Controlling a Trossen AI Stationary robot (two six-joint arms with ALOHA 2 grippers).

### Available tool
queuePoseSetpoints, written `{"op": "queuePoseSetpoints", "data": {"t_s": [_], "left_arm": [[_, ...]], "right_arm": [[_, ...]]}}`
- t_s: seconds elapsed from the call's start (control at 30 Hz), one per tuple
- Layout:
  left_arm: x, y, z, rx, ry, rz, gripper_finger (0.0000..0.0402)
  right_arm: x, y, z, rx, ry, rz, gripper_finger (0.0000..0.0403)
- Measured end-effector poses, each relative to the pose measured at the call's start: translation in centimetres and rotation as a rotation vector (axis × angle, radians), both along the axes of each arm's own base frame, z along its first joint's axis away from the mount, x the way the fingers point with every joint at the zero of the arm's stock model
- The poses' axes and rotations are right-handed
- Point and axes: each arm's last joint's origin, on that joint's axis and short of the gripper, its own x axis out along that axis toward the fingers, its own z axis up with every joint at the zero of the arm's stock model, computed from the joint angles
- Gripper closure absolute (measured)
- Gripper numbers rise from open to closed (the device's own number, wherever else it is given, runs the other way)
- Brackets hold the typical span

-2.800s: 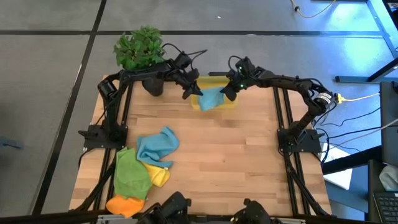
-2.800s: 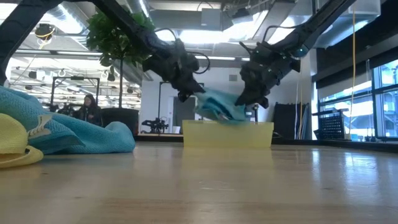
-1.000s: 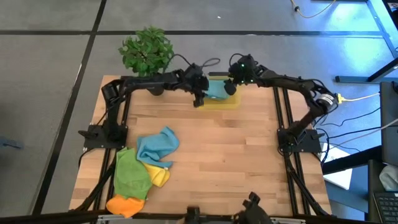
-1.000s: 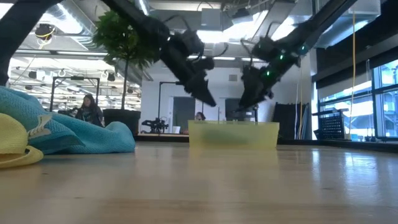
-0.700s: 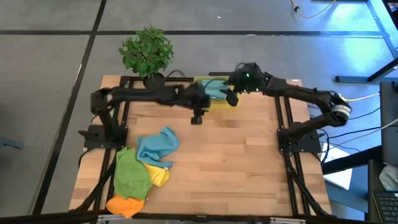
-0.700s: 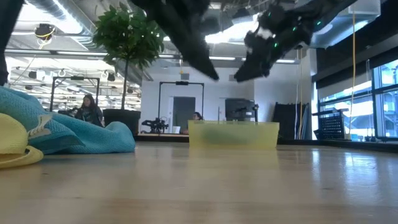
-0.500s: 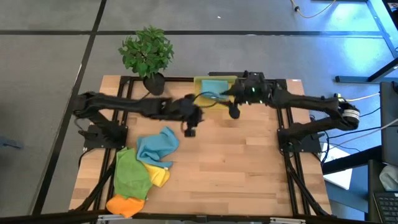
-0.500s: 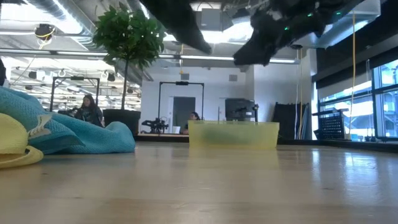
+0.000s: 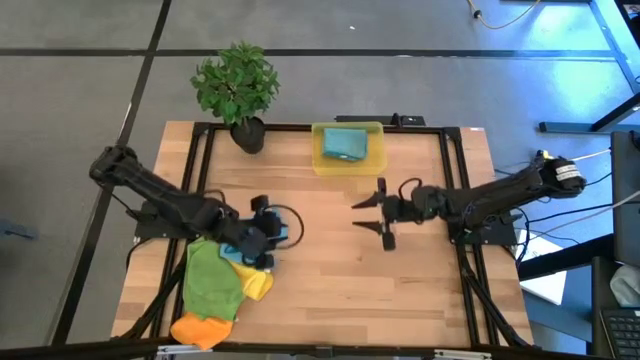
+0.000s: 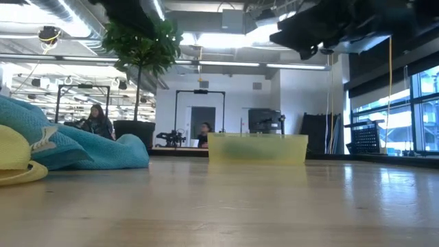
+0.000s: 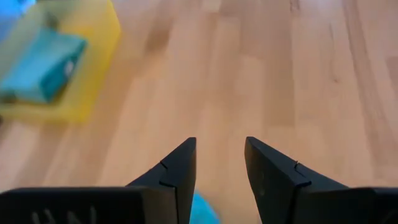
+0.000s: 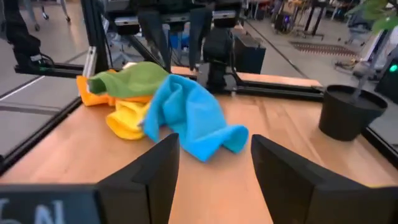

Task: Fold microfiber towels
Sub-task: Fold the green microfiber towel

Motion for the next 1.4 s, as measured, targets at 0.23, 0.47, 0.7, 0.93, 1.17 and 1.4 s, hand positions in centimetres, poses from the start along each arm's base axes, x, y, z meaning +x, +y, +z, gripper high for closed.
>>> {"op": "queuePoseSetpoints", "data": {"t_s": [0.23,0.47,0.7,0.93,1.17,1.4], "left_arm": [[-0.4,-4.4,-1.5,-0.061,0.137,-0.061,0.0273],[-1.9,-7.3,-4.4,-0.176,0.314,0.031,0.0273],[-2.4,-9.8,-4.1,-0.353,0.391,0.126,0.0273],[-2.3,-13.9,-1.3,-0.331,0.508,0.241,0.0273],[-1.1,-18.5,-2.6,-0.391,0.624,0.532,0.0273],[-1.2,-21.4,-4.8,-0.414,0.696,0.739,0.0273]], "right_arm": [[-0.6,3.5,-0.3,0.018,-0.005,0.026,0.0202],[-1.0,5.0,0.0,-0.058,-0.045,0.023,0.0202],[-1.0,5.0,0.0,-0.069,-0.044,0.024,0.0202],[-0.9,4.9,0.1,-0.085,-0.058,0.021,0.0202],[-0.9,4.8,0.0,-0.077,-0.052,0.017,0.0202],[-1.0,5.1,0.2,-0.077,-0.066,0.031,0.0202]]}}
